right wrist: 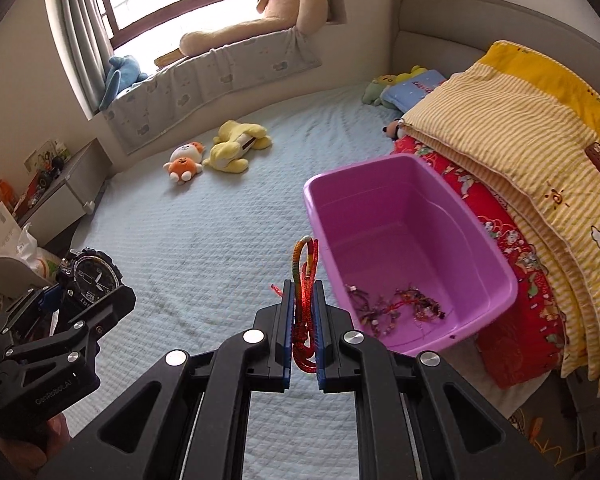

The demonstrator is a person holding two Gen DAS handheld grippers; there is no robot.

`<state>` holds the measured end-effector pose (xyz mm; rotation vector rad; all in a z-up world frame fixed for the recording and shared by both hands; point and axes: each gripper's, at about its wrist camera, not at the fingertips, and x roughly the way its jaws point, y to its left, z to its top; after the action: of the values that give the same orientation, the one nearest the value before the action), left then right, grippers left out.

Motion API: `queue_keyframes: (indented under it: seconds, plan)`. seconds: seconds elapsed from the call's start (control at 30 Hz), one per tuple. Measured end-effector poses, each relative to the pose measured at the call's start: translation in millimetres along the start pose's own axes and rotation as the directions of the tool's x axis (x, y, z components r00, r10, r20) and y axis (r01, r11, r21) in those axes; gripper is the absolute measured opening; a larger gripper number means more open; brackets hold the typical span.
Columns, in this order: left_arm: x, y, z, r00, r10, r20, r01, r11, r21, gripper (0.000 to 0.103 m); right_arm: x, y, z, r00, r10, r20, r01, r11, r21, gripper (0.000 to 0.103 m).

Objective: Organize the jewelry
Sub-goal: 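Carry the black watch and red string bracelet over the pink tub with both tools, then open both tools to drop the watch and red bracelet into the tub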

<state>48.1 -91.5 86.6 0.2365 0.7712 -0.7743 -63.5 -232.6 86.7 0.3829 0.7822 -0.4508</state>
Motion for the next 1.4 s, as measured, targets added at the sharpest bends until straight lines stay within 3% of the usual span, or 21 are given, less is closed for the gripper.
queue_keyframes:
  seconds: [0.2,0.33,0.53,0.83,1.1,1.4]
  plan:
    - [40,-81,33,1.0,-0.019,0.004,0.019,1.0,-0.02,0.071,12,-80,29,1.0,0.007,-0.003,-0.007,0.999,-0.031,0.009]
    - [76,-129,50,0.999,0.031,-0.026,-0.033,0.997,-0.072,0.071,44,-128,51,0.996,0.072,-0.055,-0.077,0.993,-0.094,0.009]
    - [140,-170,67,0.988,0.091,-0.122,-0.111,0.978,-0.174,0.071,100,-180,84,0.975,0.153,-0.164,-0.178,0.972,-0.153,0.009]
    - [209,-176,77,0.959,0.172,-0.227,-0.22,0.954,-0.204,0.072,173,-197,104,0.94,0.193,-0.28,-0.251,0.95,-0.186,0.009]
    - [256,-153,73,0.939,0.158,-0.307,-0.251,0.923,-0.292,0.072,225,-190,114,0.923,0.163,-0.348,-0.244,0.949,-0.202,0.009]
    - [287,-137,68,0.914,0.167,-0.369,-0.288,0.908,-0.304,0.072,266,-182,114,0.909,0.116,-0.4,-0.229,0.941,-0.249,0.009]
